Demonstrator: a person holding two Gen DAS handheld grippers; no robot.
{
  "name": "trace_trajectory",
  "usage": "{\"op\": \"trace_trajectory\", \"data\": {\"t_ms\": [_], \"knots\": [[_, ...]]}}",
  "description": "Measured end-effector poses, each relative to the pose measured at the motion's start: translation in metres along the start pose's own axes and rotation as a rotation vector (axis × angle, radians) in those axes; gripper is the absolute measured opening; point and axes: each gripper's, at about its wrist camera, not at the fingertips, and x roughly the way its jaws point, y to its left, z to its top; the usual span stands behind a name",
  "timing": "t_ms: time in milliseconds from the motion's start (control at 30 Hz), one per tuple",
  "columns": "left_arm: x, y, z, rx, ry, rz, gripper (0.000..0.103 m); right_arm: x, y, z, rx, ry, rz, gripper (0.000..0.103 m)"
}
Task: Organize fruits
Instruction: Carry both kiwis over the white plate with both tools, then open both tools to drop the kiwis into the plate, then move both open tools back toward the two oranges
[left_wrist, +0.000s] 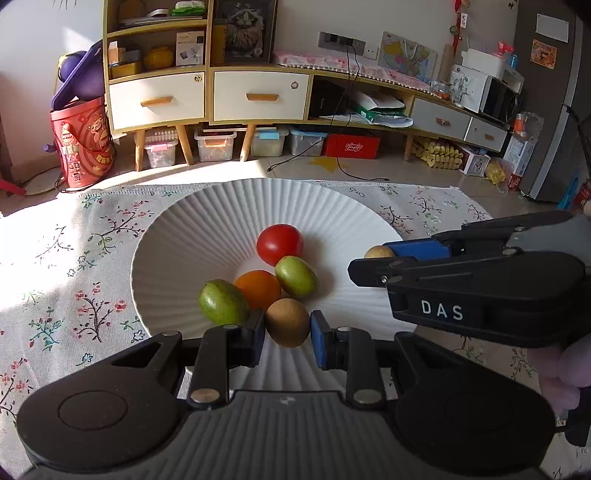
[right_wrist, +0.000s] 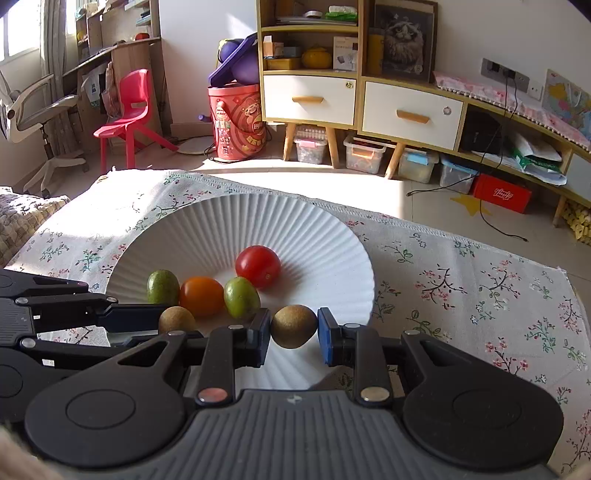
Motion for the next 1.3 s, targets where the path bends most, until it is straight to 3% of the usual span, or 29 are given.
{"op": "trace_trajectory", "data": {"t_ms": [533, 667, 1067, 1300], "knots": [[0.005, 0.001, 0.002, 0.0, 0.005, -0.01, 0.013, 0.005, 0.0, 0.0, -0.013, 0.01, 0.004, 0.025], [-0.001, 0.002, 0.002, 0.009, -0.003, -0.013, 0.015, 0.0, -0.003, 0.002, -0.006, -0.003, 0.006, 0.038], [-0.036, 0.014, -0.004, 0.013, -0.03, -0.008, 0.043, -0.027, -0.004, 0.003, 0.008, -0.039, 0.002, 0.061], [-0.056, 0.021, -0.011, 0.02, -0.047, 0.0, 0.068, -0.041, -0.005, -0.006, 0.0, -0.04, -0.005, 0.067]]}}
